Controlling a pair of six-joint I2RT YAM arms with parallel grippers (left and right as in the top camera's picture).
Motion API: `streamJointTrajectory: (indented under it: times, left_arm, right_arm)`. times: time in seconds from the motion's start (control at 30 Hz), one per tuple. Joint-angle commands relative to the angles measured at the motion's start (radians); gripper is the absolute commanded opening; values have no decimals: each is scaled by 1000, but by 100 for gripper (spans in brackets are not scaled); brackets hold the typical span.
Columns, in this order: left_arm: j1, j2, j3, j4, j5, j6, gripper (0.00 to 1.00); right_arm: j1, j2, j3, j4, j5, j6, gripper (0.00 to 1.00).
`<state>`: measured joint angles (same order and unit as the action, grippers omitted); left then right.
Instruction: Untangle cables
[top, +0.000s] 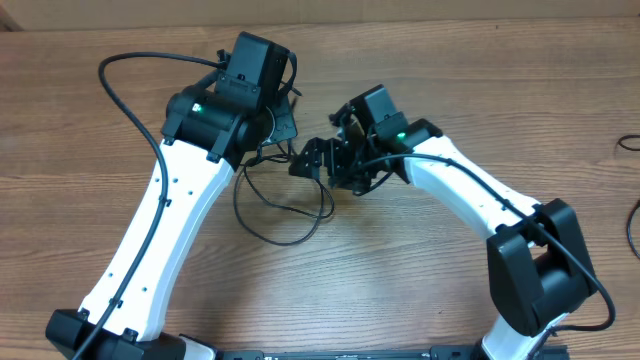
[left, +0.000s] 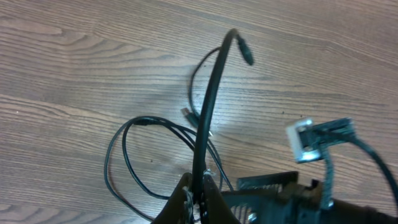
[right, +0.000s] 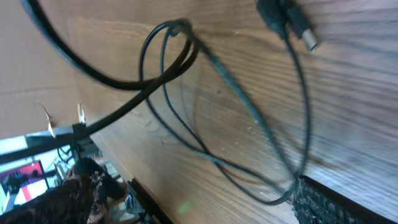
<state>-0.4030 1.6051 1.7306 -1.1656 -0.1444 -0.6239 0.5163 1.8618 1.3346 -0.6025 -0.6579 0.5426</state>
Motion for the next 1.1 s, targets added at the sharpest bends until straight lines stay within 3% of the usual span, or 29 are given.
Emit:
streamJointTrajectory:
  times: [0.0, 0.3, 0.53, 0.73, 0.97, 1.07]
  left_arm:
    - [12, -34, 18, 3, -20, 23, 4]
    - [47, -84, 18, 3, -19, 30, 4]
    - [50, -140, 18, 6, -19, 183, 4]
    - [50, -181, 18, 58, 38, 292, 4]
    - [50, -188, 18, 143, 113, 303, 4]
    - [50, -188, 18, 187, 149, 302, 4]
  right_arm:
    - [22, -30, -2, 9, -6, 11, 100]
    - [27, -30, -2, 8, 56, 10, 100]
    - [27, -30, -2, 10, 132, -43, 100]
    - [29, -30, -2, 36, 134, -47, 92]
    - [80, -30, -2, 86, 140, -171, 92]
    - [125, -29, -2, 86, 281, -190, 90]
